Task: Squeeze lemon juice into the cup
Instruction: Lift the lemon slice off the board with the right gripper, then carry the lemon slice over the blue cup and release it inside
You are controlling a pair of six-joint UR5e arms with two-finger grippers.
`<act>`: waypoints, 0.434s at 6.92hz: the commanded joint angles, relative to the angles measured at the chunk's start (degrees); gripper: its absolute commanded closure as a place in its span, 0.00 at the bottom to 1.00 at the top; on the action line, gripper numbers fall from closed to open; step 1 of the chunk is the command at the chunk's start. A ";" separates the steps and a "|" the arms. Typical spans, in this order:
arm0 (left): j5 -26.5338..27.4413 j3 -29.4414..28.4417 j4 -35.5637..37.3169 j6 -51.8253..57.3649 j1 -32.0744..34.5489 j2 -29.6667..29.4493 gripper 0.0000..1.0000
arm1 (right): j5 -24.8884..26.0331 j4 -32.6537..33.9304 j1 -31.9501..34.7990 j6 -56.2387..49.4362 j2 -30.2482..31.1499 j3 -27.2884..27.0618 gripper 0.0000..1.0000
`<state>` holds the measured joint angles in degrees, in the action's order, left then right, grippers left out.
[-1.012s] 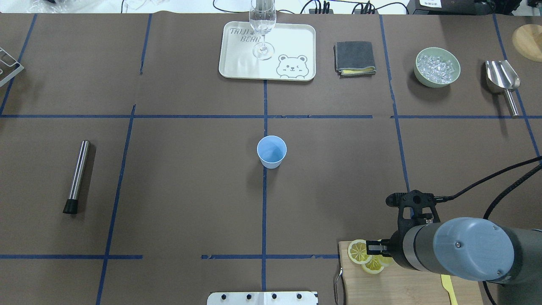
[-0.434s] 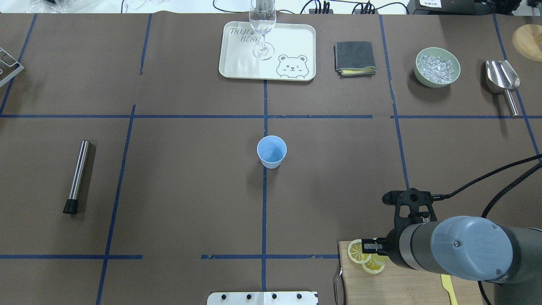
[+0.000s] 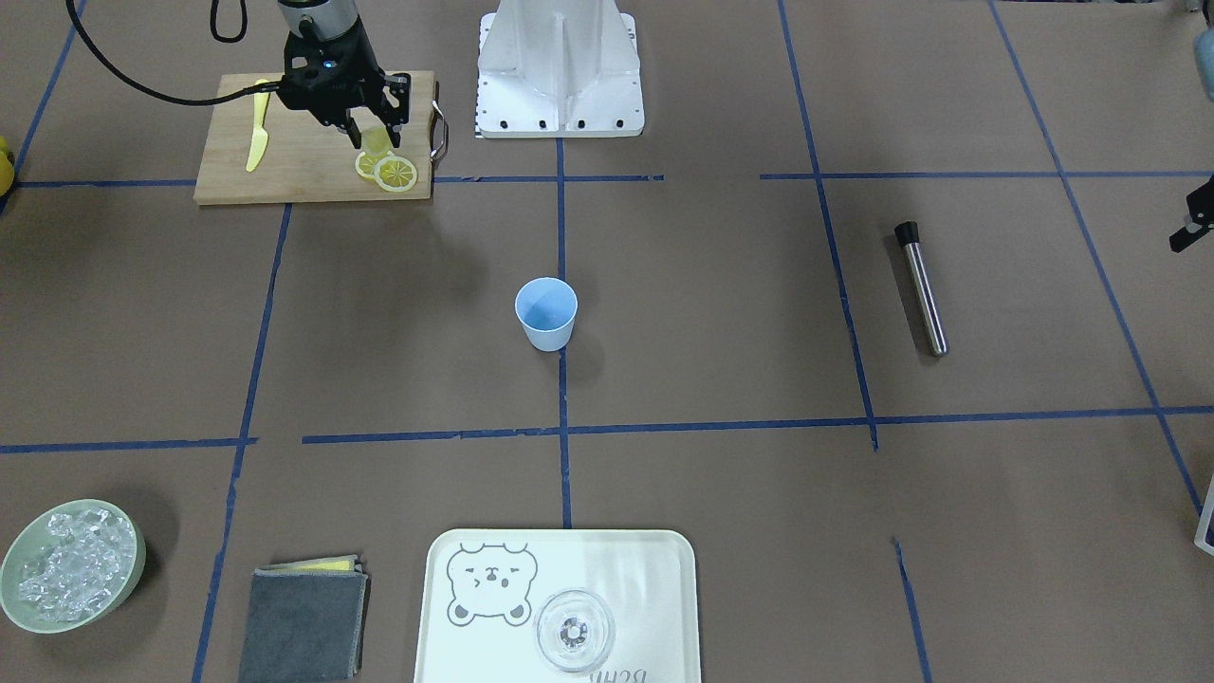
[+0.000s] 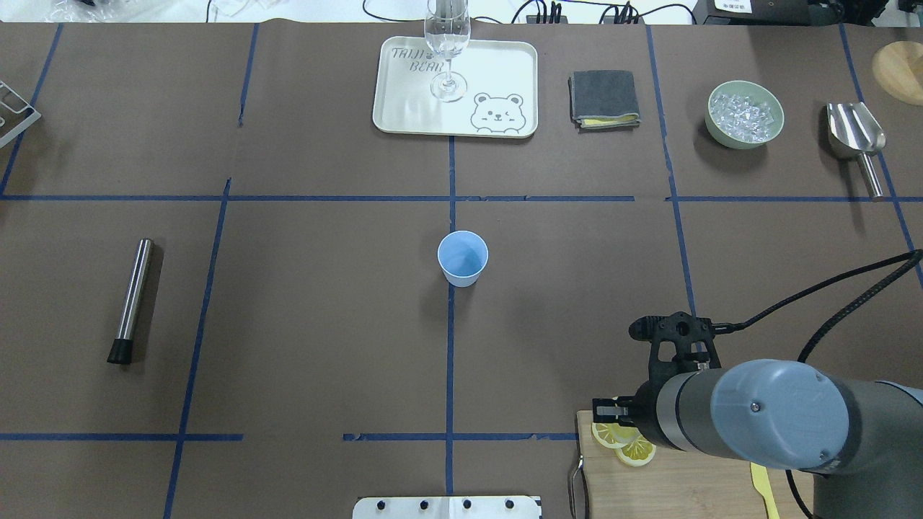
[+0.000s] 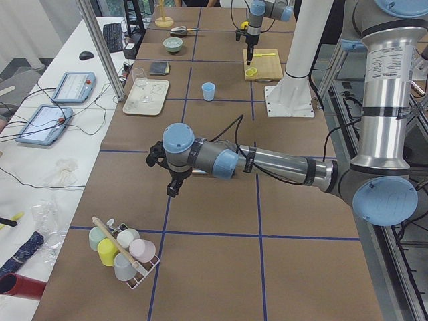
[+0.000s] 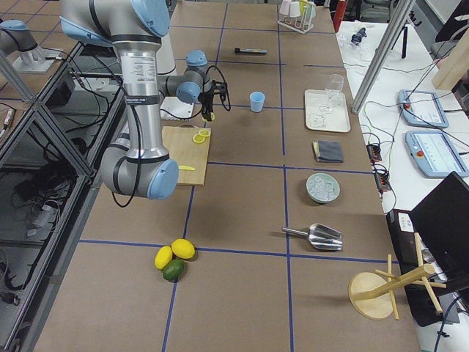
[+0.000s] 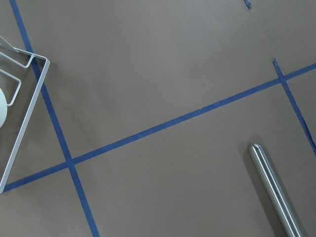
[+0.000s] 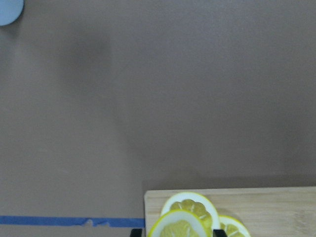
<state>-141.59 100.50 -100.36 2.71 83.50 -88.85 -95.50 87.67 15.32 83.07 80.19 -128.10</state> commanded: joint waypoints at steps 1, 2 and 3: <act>0.00 0.05 -0.01 0.01 -0.01 0.17 0.00 | -0.21 5.90 4.17 -0.01 -10.00 3.28 0.43; 0.00 -0.04 -0.01 0.01 -0.01 0.26 0.00 | -0.38 8.02 6.63 -0.10 -14.84 6.08 0.43; 0.00 0.05 -0.01 0.01 -0.01 0.43 0.00 | -0.39 8.04 8.65 -0.10 -18.20 9.59 0.42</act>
<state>-141.59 100.52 -100.37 2.72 83.50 -88.59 -95.81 94.44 21.31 83.00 66.97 -122.34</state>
